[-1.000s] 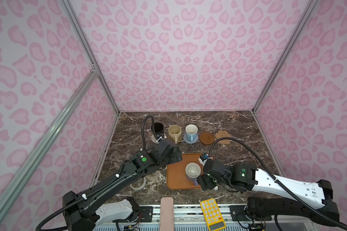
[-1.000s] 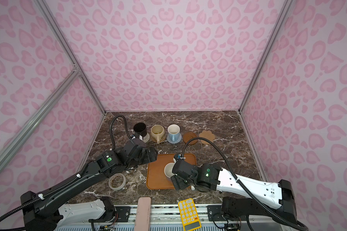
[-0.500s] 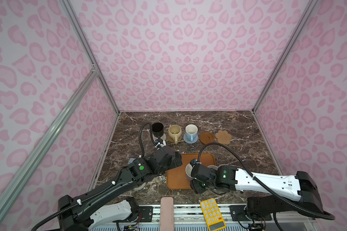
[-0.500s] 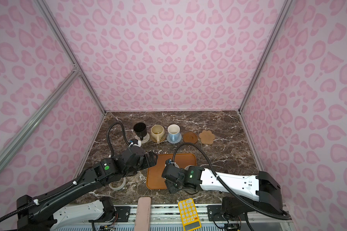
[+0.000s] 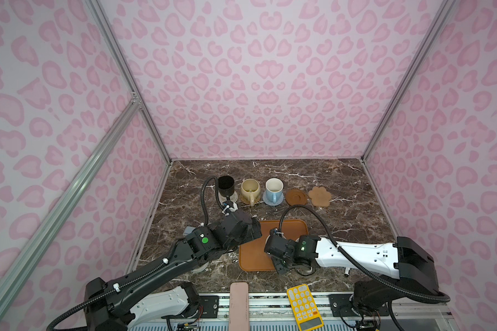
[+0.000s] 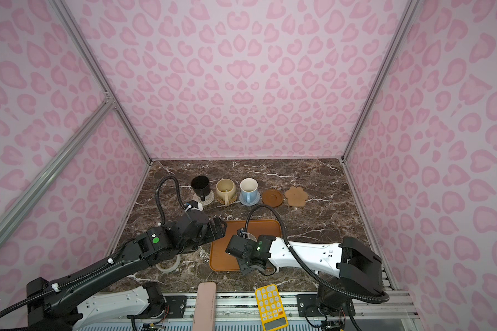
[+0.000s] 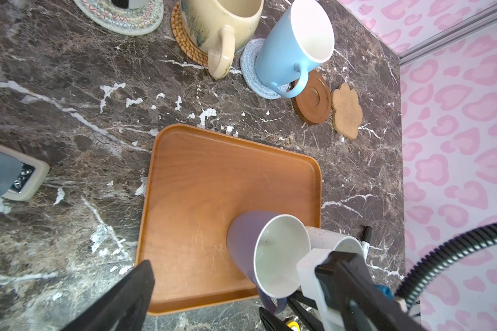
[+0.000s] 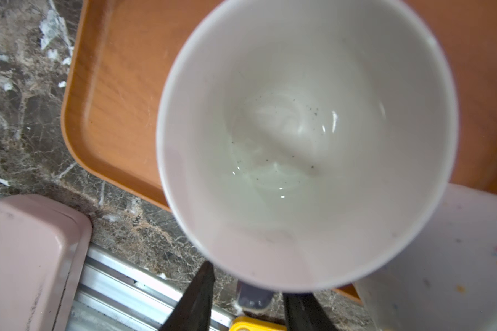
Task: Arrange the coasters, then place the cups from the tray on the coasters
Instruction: 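Lower the right gripper onto the lavender mug on the tray while the left gripper withdraws, then grasp the lavender mug rim with the right gripper and lift it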
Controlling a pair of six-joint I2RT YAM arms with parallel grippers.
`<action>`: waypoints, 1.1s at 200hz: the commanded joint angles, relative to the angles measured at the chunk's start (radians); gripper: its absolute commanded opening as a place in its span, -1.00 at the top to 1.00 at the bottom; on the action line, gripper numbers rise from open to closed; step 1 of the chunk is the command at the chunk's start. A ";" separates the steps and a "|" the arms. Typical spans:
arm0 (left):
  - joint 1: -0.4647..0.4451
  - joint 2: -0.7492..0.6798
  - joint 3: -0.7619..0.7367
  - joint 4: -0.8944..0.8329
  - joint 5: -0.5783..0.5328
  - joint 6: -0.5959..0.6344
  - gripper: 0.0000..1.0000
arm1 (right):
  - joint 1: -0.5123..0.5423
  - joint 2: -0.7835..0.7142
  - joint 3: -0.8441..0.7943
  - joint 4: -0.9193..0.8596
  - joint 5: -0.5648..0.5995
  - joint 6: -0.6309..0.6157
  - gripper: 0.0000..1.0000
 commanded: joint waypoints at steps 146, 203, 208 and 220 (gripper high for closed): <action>0.000 -0.033 -0.033 -0.001 -0.029 -0.038 -0.99 | -0.023 0.059 -0.012 0.080 0.074 -0.050 0.48; 0.000 -0.028 -0.031 -0.005 -0.031 -0.036 -0.99 | -0.024 0.085 -0.006 0.098 0.067 -0.067 0.55; 0.001 -0.028 -0.031 -0.006 -0.031 -0.036 -0.99 | -0.024 0.085 -0.005 0.099 0.067 -0.067 0.57; 0.001 -0.028 -0.030 -0.005 -0.032 -0.036 -1.00 | -0.024 0.085 -0.004 0.100 0.068 -0.067 0.59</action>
